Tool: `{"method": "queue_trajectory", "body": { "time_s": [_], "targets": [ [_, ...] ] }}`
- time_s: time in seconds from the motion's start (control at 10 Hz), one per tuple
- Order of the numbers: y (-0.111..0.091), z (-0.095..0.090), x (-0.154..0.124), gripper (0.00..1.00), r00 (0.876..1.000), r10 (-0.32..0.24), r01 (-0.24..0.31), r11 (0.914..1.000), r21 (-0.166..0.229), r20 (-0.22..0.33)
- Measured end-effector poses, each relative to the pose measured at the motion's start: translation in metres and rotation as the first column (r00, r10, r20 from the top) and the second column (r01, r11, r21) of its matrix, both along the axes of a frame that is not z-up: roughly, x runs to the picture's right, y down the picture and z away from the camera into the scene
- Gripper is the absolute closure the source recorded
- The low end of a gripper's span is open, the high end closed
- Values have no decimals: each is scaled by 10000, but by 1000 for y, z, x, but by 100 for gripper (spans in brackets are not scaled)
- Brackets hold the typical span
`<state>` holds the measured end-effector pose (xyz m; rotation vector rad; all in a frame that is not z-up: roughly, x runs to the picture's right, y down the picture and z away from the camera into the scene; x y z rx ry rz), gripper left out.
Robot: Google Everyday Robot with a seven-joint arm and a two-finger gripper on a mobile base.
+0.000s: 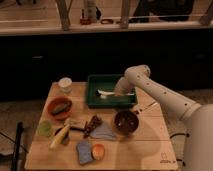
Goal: Place brush in tray
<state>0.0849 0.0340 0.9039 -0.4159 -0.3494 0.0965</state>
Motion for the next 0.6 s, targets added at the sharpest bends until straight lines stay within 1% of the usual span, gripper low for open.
{"method": "queue_trajectory", "body": {
  "time_s": [0.3, 0.4, 0.5, 0.6],
  "targets": [
    [-2, 0, -1, 65, 10000, -29, 29, 10000, -5, -36],
    [-3, 1, -1, 57, 10000, -61, 61, 10000, -17, -57],
    [-4, 2, -2, 45, 9999, -121, 120, 9999, -21, -75],
    [-6, 3, -3, 36, 9998, -169, 169, 9999, -20, -90]
  ]
}}
